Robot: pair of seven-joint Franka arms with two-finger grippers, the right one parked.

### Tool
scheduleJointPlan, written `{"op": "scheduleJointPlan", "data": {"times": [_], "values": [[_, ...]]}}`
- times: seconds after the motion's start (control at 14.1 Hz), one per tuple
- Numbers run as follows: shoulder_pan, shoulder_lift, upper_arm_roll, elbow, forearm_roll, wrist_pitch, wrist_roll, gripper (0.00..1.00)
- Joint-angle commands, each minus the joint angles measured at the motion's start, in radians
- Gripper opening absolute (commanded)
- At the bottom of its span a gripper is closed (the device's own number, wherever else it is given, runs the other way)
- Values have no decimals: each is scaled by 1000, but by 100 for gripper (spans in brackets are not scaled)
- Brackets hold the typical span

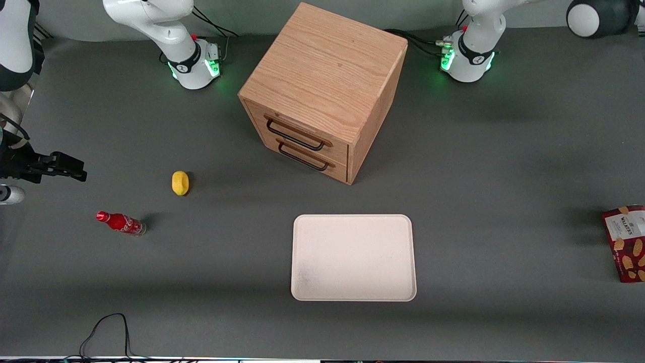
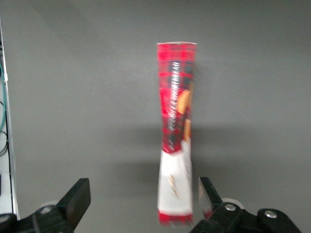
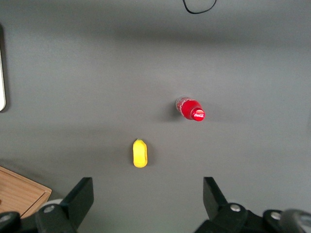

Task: Place red cookie box on tray
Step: 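Lower the open left gripper onto the red tartan shortbread box and grasp it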

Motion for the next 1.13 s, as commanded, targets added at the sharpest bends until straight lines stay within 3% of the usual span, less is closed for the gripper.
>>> {"op": "scheduleJointPlan", "data": {"times": [0.0, 0.42, 0.49, 0.64, 1.06], "values": [[4, 86, -3, 55, -37, 59, 35, 98], [-8, 123, -17, 53, -95, 84, -30, 92], [-8, 126, -17, 53, -95, 95, -30, 76], [-13, 128, -17, 52, -83, 96, -21, 1], [-28, 118, -17, 41, -78, 95, -21, 0]]}}
